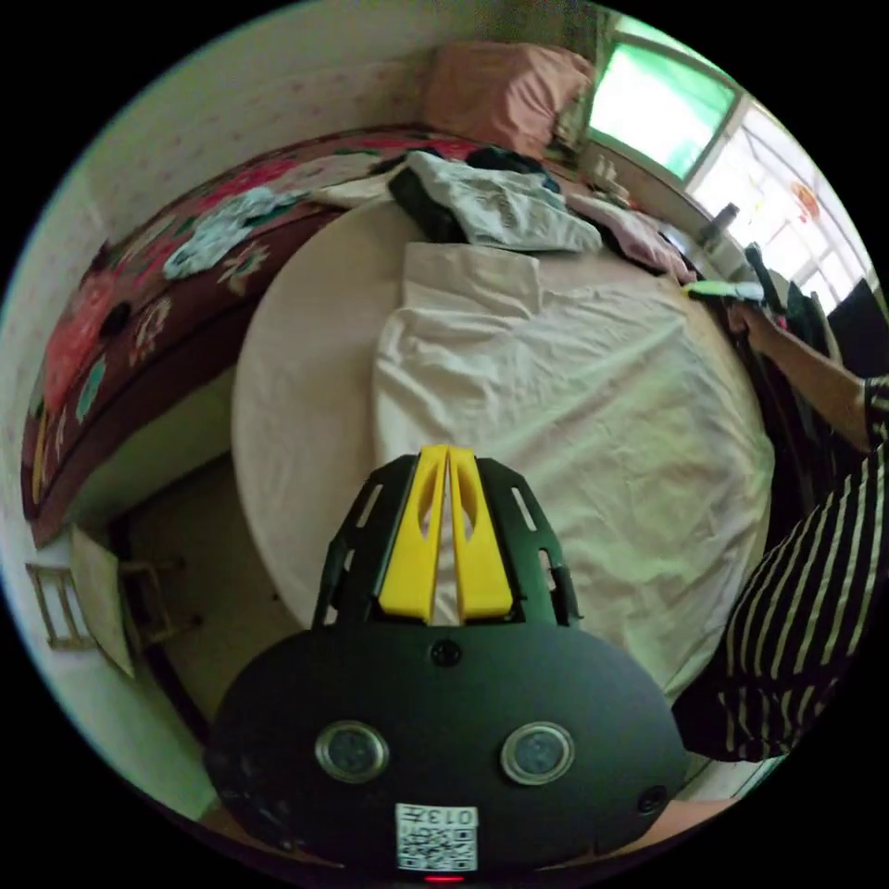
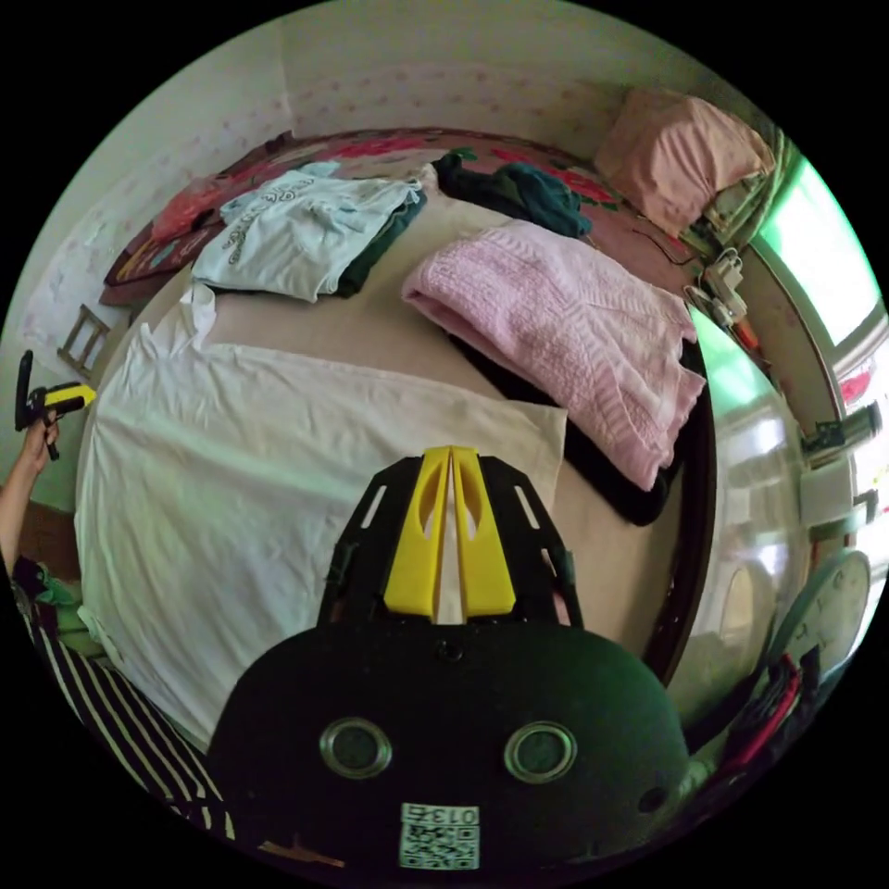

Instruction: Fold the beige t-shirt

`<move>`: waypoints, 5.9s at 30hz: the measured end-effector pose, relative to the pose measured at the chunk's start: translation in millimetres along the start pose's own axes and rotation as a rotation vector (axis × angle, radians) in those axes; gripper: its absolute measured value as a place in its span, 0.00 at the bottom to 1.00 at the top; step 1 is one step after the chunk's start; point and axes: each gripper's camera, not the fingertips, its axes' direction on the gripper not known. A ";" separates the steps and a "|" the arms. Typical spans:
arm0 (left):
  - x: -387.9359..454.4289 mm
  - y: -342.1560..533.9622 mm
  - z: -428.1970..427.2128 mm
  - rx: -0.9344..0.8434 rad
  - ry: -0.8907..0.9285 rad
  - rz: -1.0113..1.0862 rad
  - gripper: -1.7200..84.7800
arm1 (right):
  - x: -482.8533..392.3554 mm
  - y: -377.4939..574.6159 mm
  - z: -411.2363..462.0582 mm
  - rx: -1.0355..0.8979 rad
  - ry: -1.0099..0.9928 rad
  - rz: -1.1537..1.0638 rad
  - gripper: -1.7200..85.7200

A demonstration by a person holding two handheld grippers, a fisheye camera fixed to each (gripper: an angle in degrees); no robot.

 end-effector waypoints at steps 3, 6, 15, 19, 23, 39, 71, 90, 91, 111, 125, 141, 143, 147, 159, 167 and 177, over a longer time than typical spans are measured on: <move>26.8 -23.3 30.8 -0.078 -0.022 0.104 0.02 | -6.1 -22.1 16.9 -0.068 0.031 -0.025 0.02; 30.2 -30.8 49.9 -0.084 -0.100 0.130 0.02 | 0.1 -34.6 28.7 -0.108 0.055 -0.014 0.02; 33.7 -13.5 15.9 0.038 -0.023 0.077 0.02 | 8.3 -13.3 -18.5 0.023 -0.012 0.048 0.02; 77.5 -25.7 40.2 0.013 -0.050 0.195 0.02 | -31.8 10.9 -5.9 -0.016 -0.028 -0.081 0.02; 87.4 -38.4 76.1 -0.040 -0.034 0.159 0.02 | -40.6 17.6 10.8 -0.065 0.012 -0.059 0.02; 106.6 -28.4 84.5 -0.015 0.016 0.146 0.02 | -105.1 -8.0 32.2 -0.038 -0.113 -0.255 0.02; 266.9 246.7 22.1 -0.116 -0.074 -0.097 0.02 | -99.9 358.0 -53.1 -0.112 0.080 -0.050 0.02; 416.0 251.9 58.8 -0.474 -0.033 0.463 0.15 | -120.3 468.9 -61.2 -0.259 0.030 -0.480 0.11; 419.7 249.3 65.0 -0.485 -0.049 0.465 0.14 | -122.1 473.6 -57.4 -0.272 0.057 -0.507 0.11; 393.3 158.3 -10.4 -0.410 -0.118 0.493 0.02 | -79.5 474.8 -65.5 -0.157 0.131 -0.412 0.03; 253.6 33.1 59.0 -0.451 -0.159 0.260 0.07 | 2.9 396.7 8.7 -0.228 0.010 -0.025 0.08; 222.8 153.8 51.8 -0.401 0.060 0.076 0.13 | 37.4 507.3 -22.2 -0.137 -0.131 0.271 0.11; 216.4 144.2 48.2 -0.425 0.060 0.129 0.11 | 34.5 503.7 -26.0 -0.137 -0.140 0.235 0.11; 209.5 138.3 50.8 -0.489 0.091 0.188 0.05 | 31.5 501.7 -50.5 -0.049 -0.103 0.217 0.11; 169.0 137.2 45.2 -0.551 0.040 0.207 0.04 | 35.9 473.2 -30.0 -0.232 0.025 0.264 0.03; 134.6 164.4 3.2 -0.402 0.088 0.046 0.12 | 11.7 423.8 -75.7 -0.096 0.048 0.113 0.07; 181.7 121.3 24.3 -0.105 0.037 0.011 0.10 | -37.2 348.7 -41.6 -0.243 0.079 -0.020 0.06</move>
